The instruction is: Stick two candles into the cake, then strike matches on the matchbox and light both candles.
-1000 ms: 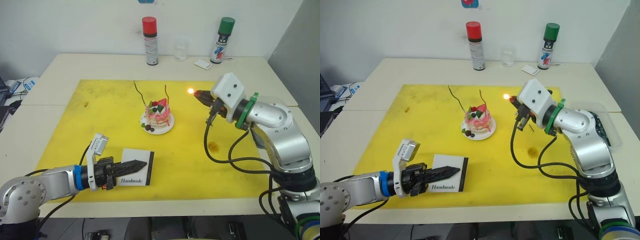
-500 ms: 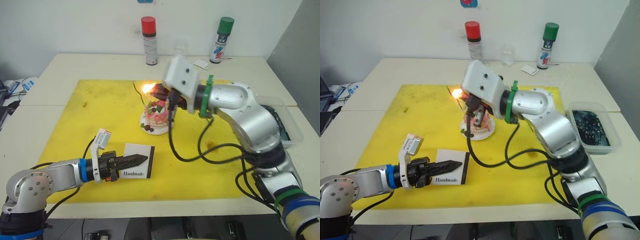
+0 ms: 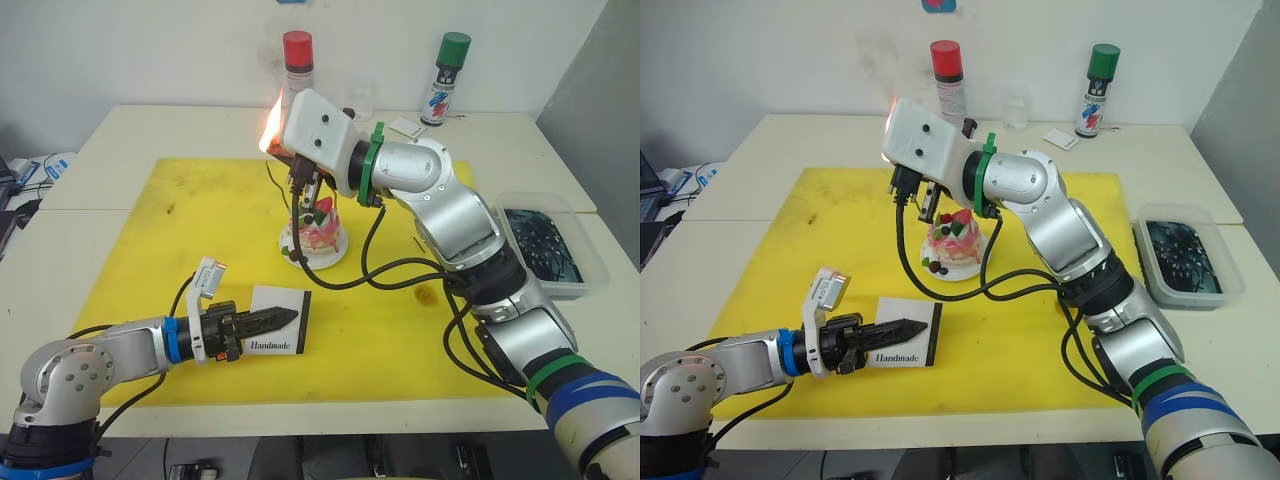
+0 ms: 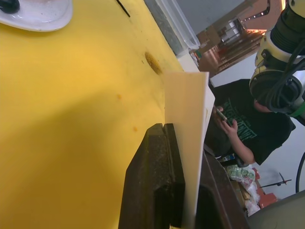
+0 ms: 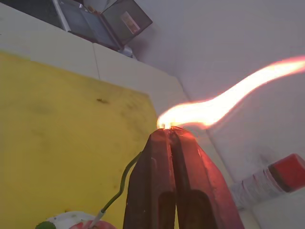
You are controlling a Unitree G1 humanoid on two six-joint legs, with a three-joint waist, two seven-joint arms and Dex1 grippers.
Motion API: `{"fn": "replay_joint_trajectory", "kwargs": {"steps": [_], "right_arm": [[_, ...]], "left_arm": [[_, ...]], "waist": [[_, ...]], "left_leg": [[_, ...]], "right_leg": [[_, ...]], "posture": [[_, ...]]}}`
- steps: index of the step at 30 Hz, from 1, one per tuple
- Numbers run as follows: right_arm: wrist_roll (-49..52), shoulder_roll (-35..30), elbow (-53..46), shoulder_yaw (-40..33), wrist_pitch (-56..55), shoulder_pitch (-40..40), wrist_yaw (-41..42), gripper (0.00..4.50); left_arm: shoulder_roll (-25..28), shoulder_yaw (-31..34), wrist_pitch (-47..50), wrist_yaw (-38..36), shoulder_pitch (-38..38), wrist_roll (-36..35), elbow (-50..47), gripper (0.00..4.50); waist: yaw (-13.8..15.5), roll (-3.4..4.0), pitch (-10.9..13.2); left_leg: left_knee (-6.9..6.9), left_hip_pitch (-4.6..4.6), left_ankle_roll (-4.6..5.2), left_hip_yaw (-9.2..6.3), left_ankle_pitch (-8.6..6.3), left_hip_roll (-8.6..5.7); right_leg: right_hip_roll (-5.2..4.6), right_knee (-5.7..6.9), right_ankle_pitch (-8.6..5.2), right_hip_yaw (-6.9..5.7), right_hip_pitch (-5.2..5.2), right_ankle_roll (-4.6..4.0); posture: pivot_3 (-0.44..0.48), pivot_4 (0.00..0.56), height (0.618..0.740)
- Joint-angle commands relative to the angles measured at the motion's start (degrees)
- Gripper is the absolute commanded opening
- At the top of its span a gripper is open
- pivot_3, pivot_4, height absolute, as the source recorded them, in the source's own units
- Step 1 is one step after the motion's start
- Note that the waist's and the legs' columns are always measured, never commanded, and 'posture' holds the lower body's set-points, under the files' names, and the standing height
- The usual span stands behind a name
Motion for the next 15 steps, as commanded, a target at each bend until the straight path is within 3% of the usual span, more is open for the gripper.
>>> {"fn": "replay_joint_trajectory", "kwargs": {"steps": [1,15], "right_arm": [[-2.0,0.0,1.9,0.1,-3.7,-1.9,1.0,0.05],[-5.0,1.8,5.6,-0.4,-7.9,-1.3,3.3,0.05]], "left_arm": [[-0.6,0.7,-1.1,0.0,0.0,-0.4,-1.5,0.00],[-1.0,1.0,-2.0,0.5,0.6,-0.1,-1.7,0.00]], "waist": [[0.0,0.00,0.0],[0.0,0.00,0.0]], "left_leg": [[0.00,0.00,0.00,0.00,0.00,0.00],[-0.02,0.00,0.00,-0.01,0.00,0.01]], "right_leg": [[0.00,0.00,0.00,0.00,0.00,0.00],[0.00,0.00,0.00,0.00,-0.01,0.00]], "posture": [[0.000,0.150,0.740],[0.000,0.150,0.740]]}}
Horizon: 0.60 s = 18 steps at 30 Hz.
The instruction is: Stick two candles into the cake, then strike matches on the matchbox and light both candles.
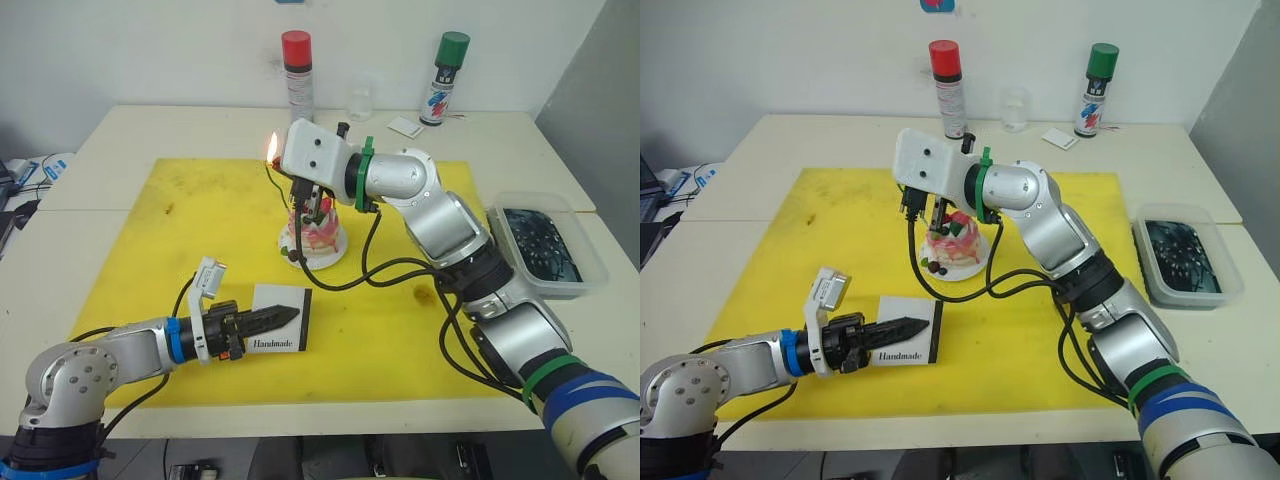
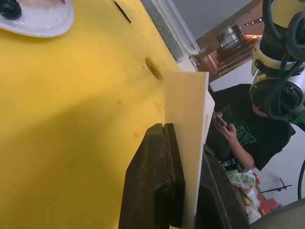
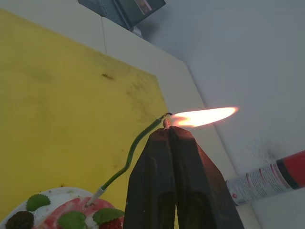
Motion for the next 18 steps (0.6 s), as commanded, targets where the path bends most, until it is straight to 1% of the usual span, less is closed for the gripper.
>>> {"fn": "replay_joint_trajectory", "kwargs": {"steps": [1,18], "right_arm": [[-0.4,0.4,-1.3,-0.9,-1.0,-1.3,0.4,0.05],[-0.8,0.2,-1.6,-1.5,-1.3,-1.0,0.9,0.05]], "left_arm": [[0.1,1.0,-1.1,-0.1,-0.1,-0.1,-1.7,0.00],[-0.3,0.4,-1.4,-0.7,-0.9,1.1,-1.1,0.00]], "waist": [[0.0,0.00,0.0],[0.0,0.00,0.0]], "left_leg": [[0.00,0.00,0.00,-0.01,0.00,0.00],[0.01,0.00,0.00,0.00,0.00,0.00]], "right_leg": [[0.00,0.00,0.00,0.00,0.00,0.00],[0.00,0.00,0.00,0.00,0.00,0.00]], "posture": [[0.000,0.150,0.740],[0.000,0.150,0.740]]}}
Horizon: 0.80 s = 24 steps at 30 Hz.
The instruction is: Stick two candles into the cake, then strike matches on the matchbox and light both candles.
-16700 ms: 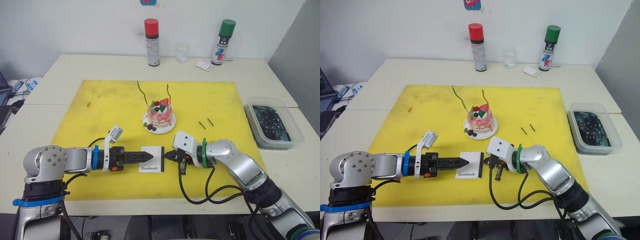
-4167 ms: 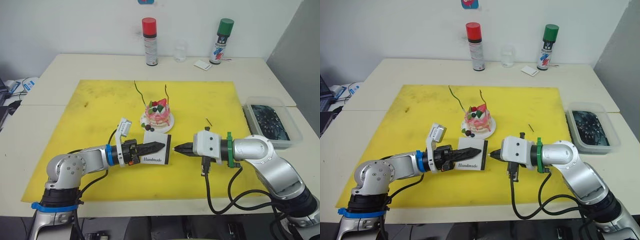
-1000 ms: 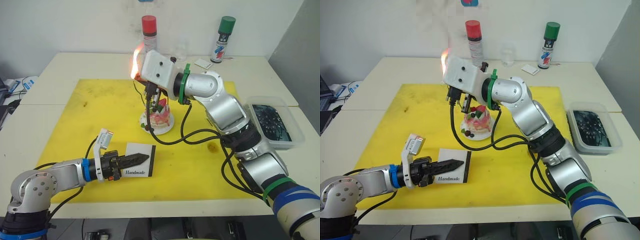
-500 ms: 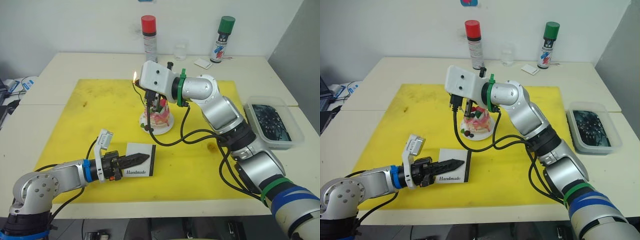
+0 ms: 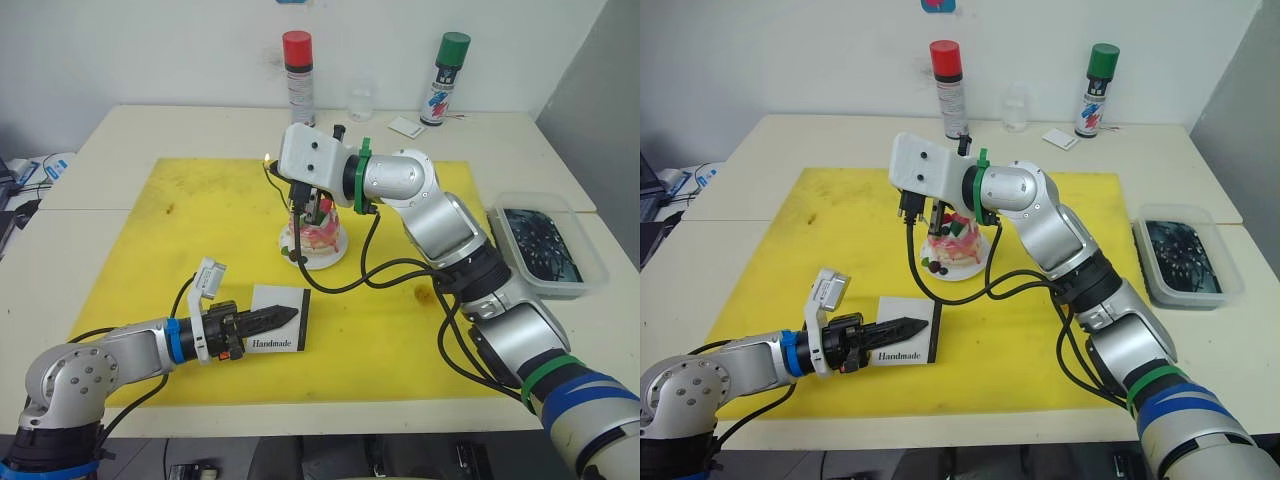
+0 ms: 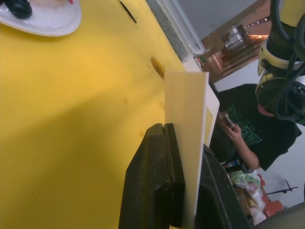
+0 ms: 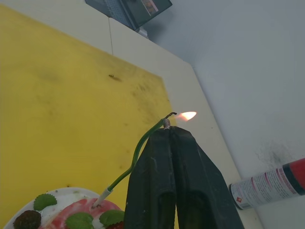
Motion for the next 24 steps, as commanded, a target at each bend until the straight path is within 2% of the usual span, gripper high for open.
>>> {"fn": "replay_joint_trajectory", "kwargs": {"steps": [1,24], "right_arm": [[-0.2,0.1,-1.6,-1.5,-1.2,-1.0,-0.1,0.05],[0.0,-0.3,-2.4,-1.9,-0.4,-1.0,0.6,0.05]], "left_arm": [[-0.2,0.4,-1.0,-0.6,-0.7,-0.1,-1.1,0.00],[-0.1,-0.1,-0.9,-1.2,-1.1,0.6,-0.8,0.00]], "waist": [[0.0,0.00,0.0],[0.0,0.00,0.0]], "left_leg": [[0.00,0.00,0.00,0.00,0.00,0.00],[-0.01,0.00,0.00,0.00,0.00,0.00]], "right_leg": [[0.00,0.00,0.00,0.00,0.00,0.00],[0.00,0.00,0.00,0.00,0.00,0.00]], "posture": [[0.000,0.150,0.740],[0.000,0.150,0.740]]}}
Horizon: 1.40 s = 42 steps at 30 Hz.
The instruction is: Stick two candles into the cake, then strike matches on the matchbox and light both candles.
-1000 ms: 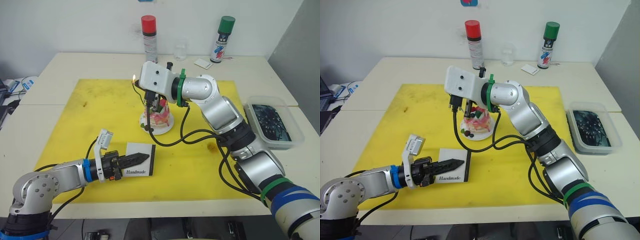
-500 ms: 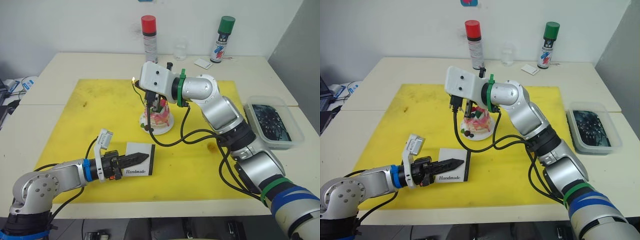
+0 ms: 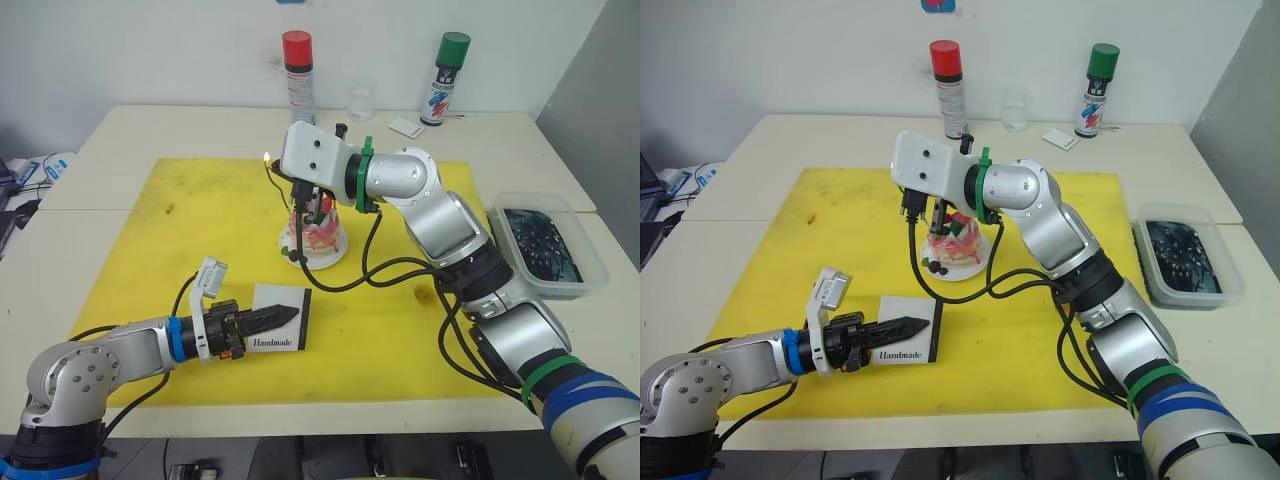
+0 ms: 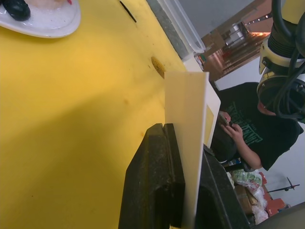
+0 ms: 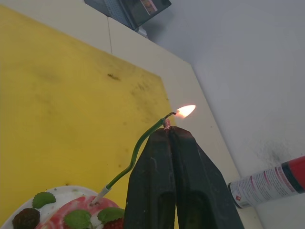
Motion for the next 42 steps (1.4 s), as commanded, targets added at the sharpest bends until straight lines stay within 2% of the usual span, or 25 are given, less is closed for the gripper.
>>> {"fn": "replay_joint_trajectory", "kwargs": {"steps": [1,11,19,23,27,35,39,42], "right_arm": [[-0.1,-0.1,-2.3,-1.4,-0.4,-1.0,0.2,0.05],[1.2,0.2,-3.8,-3.1,1.7,-1.4,-0.2,0.05],[4.4,-0.5,-8.4,-8.0,8.1,-3.0,-0.5,0.05],[5.3,-2.5,-8.3,-12.4,9.8,-4.5,-2.7,0.05],[5.2,-7.5,-9.0,-17.0,11.9,-3.0,-4.9,0.05],[4.2,-22.5,-15.3,-28.7,17.9,10.7,-9.7,0.05],[4.4,-26.8,-18.7,-35.6,20.8,21.2,-13.1,0.05],[4.9,-27.5,-21.2,-40.3,22.4,30.4,-15.3,0.05]], "left_arm": [[0.0,0.4,-0.9,-1.0,-0.6,-0.1,-0.8,0.00],[-0.4,0.0,-0.9,-1.1,-0.9,0.2,-0.7,0.00],[-0.7,-0.9,-0.9,-2.0,-1.6,1.1,-0.1,0.00],[-1.0,-1.5,-0.8,-2.4,-2.2,1.6,0.3,0.00],[-1.2,-2.1,-0.8,-2.6,-2.9,2.0,0.7,0.00],[-1.5,-2.9,-0.3,-3.3,-3.5,2.2,1.0,0.00],[-1.5,-3.2,-0.2,-3.4,-3.7,2.3,1.2,0.00],[-1.7,-3.5,-0.2,-3.5,-3.8,2.4,1.4,0.00]], "waist": [[0.0,0.00,0.0],[0.0,0.00,0.0],[0.0,0.00,0.0],[0.0,0.00,0.0],[0.3,0.00,0.0],[0.2,0.00,0.0],[0.2,0.00,0.0],[0.1,0.00,0.0]], "left_leg": [[0.00,0.00,0.00,0.00,0.00,0.00],[0.00,0.00,0.00,0.00,0.00,0.00],[0.00,-0.01,0.00,0.00,0.00,0.00],[0.00,-0.01,0.00,0.00,0.00,-0.01],[0.00,-0.06,0.00,-0.02,0.00,-0.05],[-0.04,-0.18,0.01,0.03,0.00,-0.06],[-0.08,-0.21,0.01,0.03,0.00,-0.06],[-0.08,-0.22,0.01,0.03,0.00,-0.06]], "right_leg": [[0.00,0.00,0.00,0.00,0.00,0.00],[0.00,0.00,0.00,0.00,0.00,0.00],[0.00,0.00,0.00,-0.01,0.00,0.00],[0.00,0.00,0.00,-0.01,0.00,0.00],[-0.04,-0.03,0.00,-0.02,0.00,0.00],[-0.05,-0.07,0.00,0.06,-0.11,0.00],[-0.04,-0.07,-0.01,0.15,-0.15,0.00],[-0.03,-0.08,-0.02,0.16,-0.15,0.01]], "posture": [[0.000,0.150,0.740],[0.000,0.150,0.740],[0.000,0.150,0.740],[0.000,0.150,0.740],[0.000,0.150,0.740],[0.000,0.150,0.740],[0.000,0.150,0.740],[0.000,0.150,0.740]]}}
